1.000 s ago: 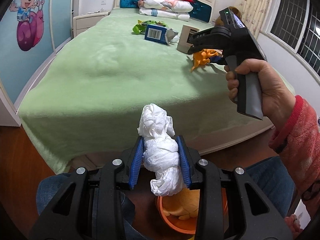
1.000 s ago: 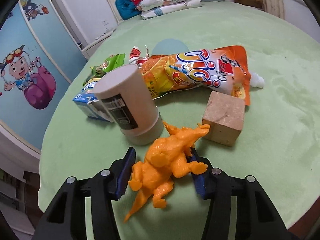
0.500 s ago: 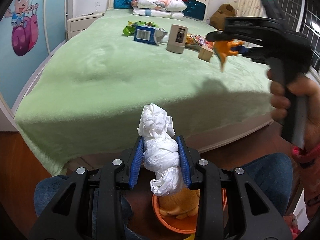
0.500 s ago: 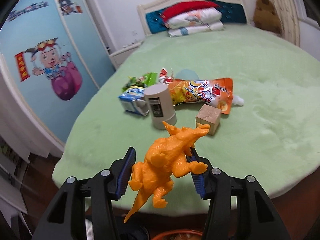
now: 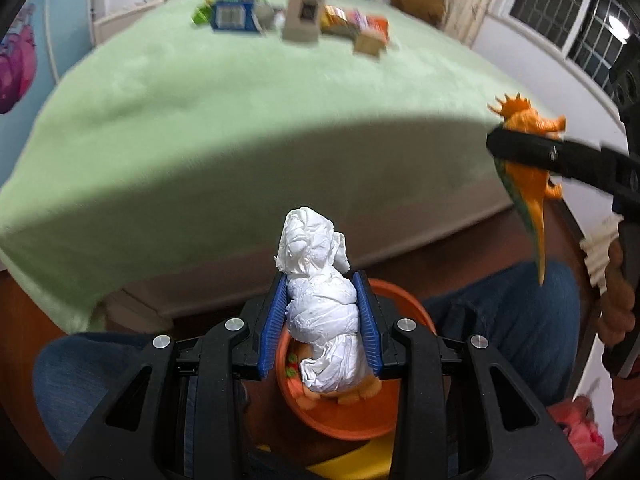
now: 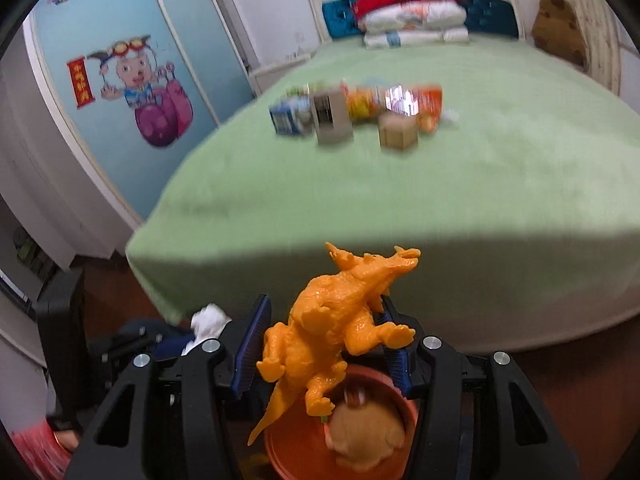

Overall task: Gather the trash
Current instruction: 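Open both grippers over the orange bucket, dropping tissue and dinosaur, then grasp the pink cylindrical cup with the left gripper, then grasp the wooden block with the right gripper while the left gripper holds the cup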

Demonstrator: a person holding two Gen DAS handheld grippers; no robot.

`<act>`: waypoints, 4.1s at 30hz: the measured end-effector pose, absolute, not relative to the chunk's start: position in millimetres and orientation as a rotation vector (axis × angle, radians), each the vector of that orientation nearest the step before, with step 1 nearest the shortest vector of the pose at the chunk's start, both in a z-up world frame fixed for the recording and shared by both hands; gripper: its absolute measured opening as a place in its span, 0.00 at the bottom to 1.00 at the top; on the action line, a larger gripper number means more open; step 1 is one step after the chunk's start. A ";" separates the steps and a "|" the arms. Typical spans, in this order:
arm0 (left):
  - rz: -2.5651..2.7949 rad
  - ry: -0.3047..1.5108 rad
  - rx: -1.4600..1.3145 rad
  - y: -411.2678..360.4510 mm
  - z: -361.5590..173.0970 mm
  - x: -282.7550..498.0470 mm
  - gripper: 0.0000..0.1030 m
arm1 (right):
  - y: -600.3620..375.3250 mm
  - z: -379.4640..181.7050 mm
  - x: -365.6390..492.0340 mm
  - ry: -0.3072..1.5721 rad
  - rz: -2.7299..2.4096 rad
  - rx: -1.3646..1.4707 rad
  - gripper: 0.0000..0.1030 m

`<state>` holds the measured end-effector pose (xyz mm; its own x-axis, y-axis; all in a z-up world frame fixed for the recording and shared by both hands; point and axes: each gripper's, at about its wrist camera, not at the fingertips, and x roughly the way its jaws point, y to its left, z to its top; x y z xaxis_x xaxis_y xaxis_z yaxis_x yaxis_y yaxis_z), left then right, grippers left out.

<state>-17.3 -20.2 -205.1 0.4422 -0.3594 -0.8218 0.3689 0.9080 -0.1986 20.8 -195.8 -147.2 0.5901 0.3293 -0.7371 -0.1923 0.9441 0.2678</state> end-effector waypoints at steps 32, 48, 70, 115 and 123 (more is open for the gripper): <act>-0.418 1.466 0.013 -47.4 -345.2 -5.0 0.71 | -202.0 -323.4 9.9 1.372 0.181 0.278 0.81; -0.411 1.419 0.013 -45.4 -330.3 -1.2 0.71 | -215.6 -307.5 10.5 1.324 0.173 0.338 0.82; -0.383 0.910 -0.053 -25.7 -190.0 42.1 0.80 | -233.4 -206.2 9.4 0.974 0.167 0.303 0.87; -0.435 0.669 0.022 -48.4 -92.4 98.4 0.46 | -228.2 -156.2 18.8 0.775 0.143 0.160 0.87; -0.459 0.768 -0.047 -11.0 -131.0 31.3 0.46 | -211.0 -132.4 108.1 0.722 0.116 0.133 0.87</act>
